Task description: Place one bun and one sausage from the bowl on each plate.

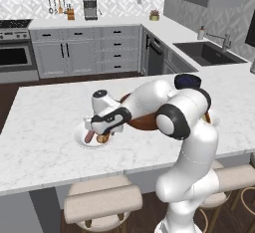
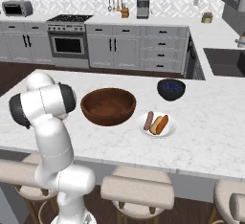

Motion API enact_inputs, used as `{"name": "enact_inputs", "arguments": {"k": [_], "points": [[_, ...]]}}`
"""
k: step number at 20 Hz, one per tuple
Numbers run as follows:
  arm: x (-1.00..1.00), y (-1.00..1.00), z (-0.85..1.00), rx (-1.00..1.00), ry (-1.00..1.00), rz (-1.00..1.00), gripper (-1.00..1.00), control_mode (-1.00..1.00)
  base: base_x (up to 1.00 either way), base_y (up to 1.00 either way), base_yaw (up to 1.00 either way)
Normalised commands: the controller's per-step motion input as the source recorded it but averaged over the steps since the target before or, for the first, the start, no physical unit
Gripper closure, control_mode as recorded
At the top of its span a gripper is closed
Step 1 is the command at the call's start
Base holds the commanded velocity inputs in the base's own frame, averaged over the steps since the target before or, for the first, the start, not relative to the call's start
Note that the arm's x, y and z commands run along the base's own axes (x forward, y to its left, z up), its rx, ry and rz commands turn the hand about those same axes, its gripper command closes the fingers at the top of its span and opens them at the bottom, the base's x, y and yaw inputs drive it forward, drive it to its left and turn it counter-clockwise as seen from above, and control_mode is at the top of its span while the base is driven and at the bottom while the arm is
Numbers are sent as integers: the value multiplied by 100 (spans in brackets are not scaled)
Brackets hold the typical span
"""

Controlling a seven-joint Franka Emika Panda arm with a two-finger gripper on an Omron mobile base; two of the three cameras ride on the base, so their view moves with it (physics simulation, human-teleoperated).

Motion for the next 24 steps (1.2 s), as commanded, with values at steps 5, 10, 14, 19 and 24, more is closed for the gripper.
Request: {"name": "enact_inputs", "arguments": {"k": [5,10,14,19,24], "points": [[2,5,18,6,0,-1,-100,-100,0,0,0],[-33,-4,64,1,0,-6,-100,-100,0,0,0],[-98,-43,100,10,-1,-6,-100,-100,0,0,0],[-100,-96,99,13,1,-17,-100,-100,0,0,0],[-100,-100,69,9,5,-17,-100,-100,0,0,0]]}}
